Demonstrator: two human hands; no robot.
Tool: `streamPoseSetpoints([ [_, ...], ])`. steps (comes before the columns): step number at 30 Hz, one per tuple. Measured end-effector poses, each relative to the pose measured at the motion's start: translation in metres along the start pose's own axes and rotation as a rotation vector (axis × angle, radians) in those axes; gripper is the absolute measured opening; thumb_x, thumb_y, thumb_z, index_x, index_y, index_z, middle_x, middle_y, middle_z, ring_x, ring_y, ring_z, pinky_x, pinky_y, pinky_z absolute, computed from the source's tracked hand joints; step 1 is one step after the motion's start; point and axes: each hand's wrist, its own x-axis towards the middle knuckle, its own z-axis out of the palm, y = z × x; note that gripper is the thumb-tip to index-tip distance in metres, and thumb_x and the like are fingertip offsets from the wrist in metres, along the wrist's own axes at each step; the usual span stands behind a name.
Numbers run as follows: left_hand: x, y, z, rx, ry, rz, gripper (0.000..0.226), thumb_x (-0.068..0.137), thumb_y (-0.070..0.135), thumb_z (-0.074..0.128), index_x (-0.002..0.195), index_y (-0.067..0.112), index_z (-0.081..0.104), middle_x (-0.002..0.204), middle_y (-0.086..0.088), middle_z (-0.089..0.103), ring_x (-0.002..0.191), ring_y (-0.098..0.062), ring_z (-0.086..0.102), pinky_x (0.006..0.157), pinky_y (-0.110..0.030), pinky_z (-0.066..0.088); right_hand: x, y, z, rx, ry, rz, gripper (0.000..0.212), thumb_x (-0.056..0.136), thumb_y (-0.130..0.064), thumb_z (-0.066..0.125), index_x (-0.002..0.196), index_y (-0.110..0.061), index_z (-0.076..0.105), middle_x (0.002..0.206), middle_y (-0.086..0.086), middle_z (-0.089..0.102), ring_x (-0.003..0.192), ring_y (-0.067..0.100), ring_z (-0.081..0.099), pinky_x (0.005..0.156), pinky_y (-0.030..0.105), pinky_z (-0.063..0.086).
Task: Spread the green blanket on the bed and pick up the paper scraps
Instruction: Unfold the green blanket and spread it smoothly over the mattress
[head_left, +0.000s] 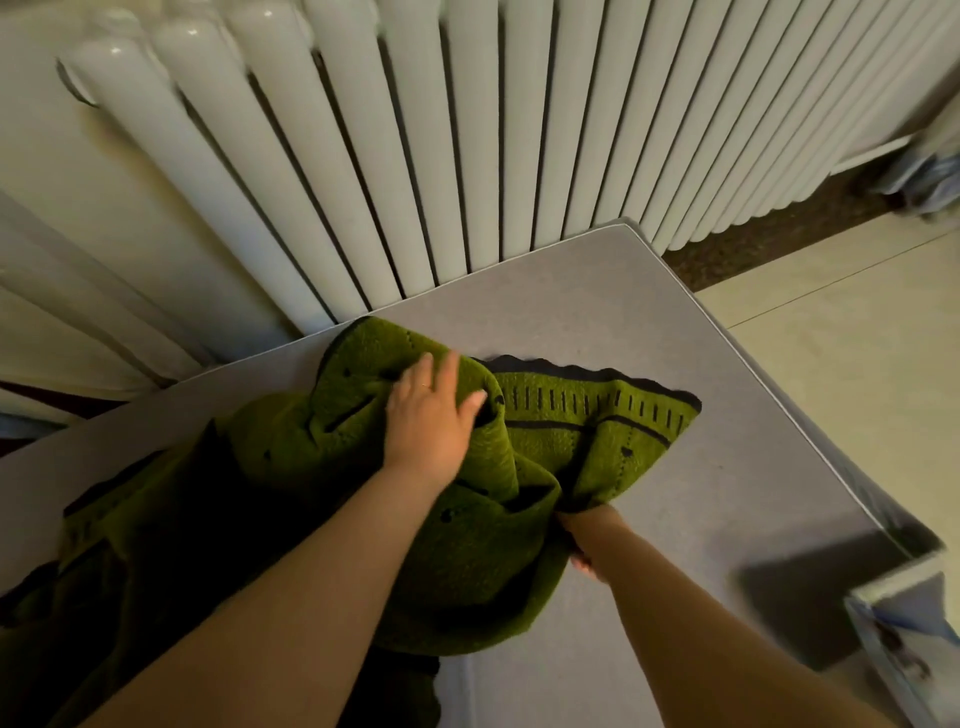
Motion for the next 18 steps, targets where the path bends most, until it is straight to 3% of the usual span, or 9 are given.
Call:
streamPoseSetpoints([
  [2,-0.008,0.005,0.008,0.021,-0.103,0.144,0.069,0.093,0.06,0.036,0.151,0.034,0.009,0.159,-0.008,0.016,0.146,-0.031,0.017,0.116,-0.046,0.021,0.002,-0.029,-0.007,-0.164,0.142,-0.144,0.029,0.094,-0.006,0.05,0.122,-0.001,0.051,0.099,0.021,0.058,0.081,0.032,0.059,0.069,0.035,0.048],
  [5,-0.016,-0.003,0.019,0.133,-0.177,0.141,0.074,0.093,0.051,0.047,0.15,0.041,0.002,0.157,-0.011,0.018,0.142,-0.031,0.024,0.111,-0.046,0.03,-0.005,-0.088,-0.03,-0.176,0.297,-0.347,0.031,0.095,-0.006,0.044,0.124,-0.002,0.054,0.102,0.016,0.06,0.103,0.036,0.059,0.086,0.042,0.05],
  [8,-0.019,-0.018,0.02,0.227,-0.323,0.044,0.07,0.097,0.035,0.048,0.148,0.047,0.002,0.157,-0.012,0.014,0.139,-0.033,0.025,0.108,-0.048,0.033,-0.016,-0.137,-0.042,0.148,0.269,-0.505,0.042,0.098,-0.022,0.05,0.138,-0.01,0.048,0.13,0.015,0.056,0.121,0.035,0.054,0.104,0.046,0.045],
  [10,-0.022,-0.031,0.017,0.266,-0.416,-0.001,0.066,0.099,0.03,0.045,0.149,0.048,0.005,0.157,-0.013,0.014,0.139,-0.034,0.026,0.107,-0.049,0.032,-0.024,-0.143,-0.039,0.496,0.095,-0.558,0.058,0.093,-0.04,0.058,0.145,-0.022,0.04,0.136,0.006,0.053,0.121,0.028,0.054,0.104,0.044,0.046],
  [12,-0.03,-0.039,0.014,0.302,-0.379,0.001,0.056,0.101,0.032,0.04,0.149,0.043,0.015,0.153,-0.013,0.024,0.134,-0.032,0.031,0.105,-0.046,0.034,-0.021,-0.128,-0.031,0.594,-0.013,-0.467,0.065,0.092,-0.056,0.051,0.144,-0.018,0.041,0.136,0.006,0.052,0.122,0.029,0.053,0.105,0.045,0.045],
  [14,-0.041,-0.04,0.011,0.278,-0.127,0.099,0.04,0.101,0.038,0.033,0.14,0.033,0.041,0.133,-0.007,0.047,0.118,-0.024,0.045,0.094,-0.038,0.042,-0.016,-0.099,-0.023,0.475,0.094,-0.281,0.073,0.094,-0.063,0.037,0.141,-0.008,0.044,0.139,0.014,0.05,0.126,0.036,0.049,0.107,0.049,0.04],
  [15,-0.048,-0.039,0.01,0.202,-0.018,0.187,0.036,0.099,0.043,0.03,0.125,0.03,0.053,0.116,-0.001,0.055,0.104,-0.019,0.049,0.085,-0.032,0.044,-0.013,-0.081,-0.021,0.433,0.135,-0.185,0.076,0.094,-0.064,0.033,0.142,-0.006,0.042,0.142,0.016,0.047,0.129,0.039,0.046,0.108,0.052,0.038],
  [16,-0.056,-0.035,0.01,0.108,-0.014,0.29,0.036,0.097,0.049,0.029,0.108,0.029,0.055,0.1,0.004,0.055,0.092,-0.014,0.05,0.075,-0.026,0.043,-0.012,-0.062,-0.017,0.43,0.112,-0.107,0.08,0.092,-0.067,0.031,0.144,-0.006,0.038,0.146,0.017,0.043,0.133,0.04,0.042,0.109,0.056,0.035],
  [18,-0.075,-0.023,0.014,-0.066,-0.273,0.469,0.039,0.089,0.063,0.032,0.096,0.028,0.048,0.087,0.008,0.053,0.083,-0.011,0.051,0.064,-0.022,0.039,-0.014,-0.026,-0.008,0.44,-0.012,0.011,0.091,0.085,-0.077,0.033,0.149,-0.012,0.029,0.154,0.013,0.033,0.14,0.039,0.033,0.107,0.064,0.03],
])
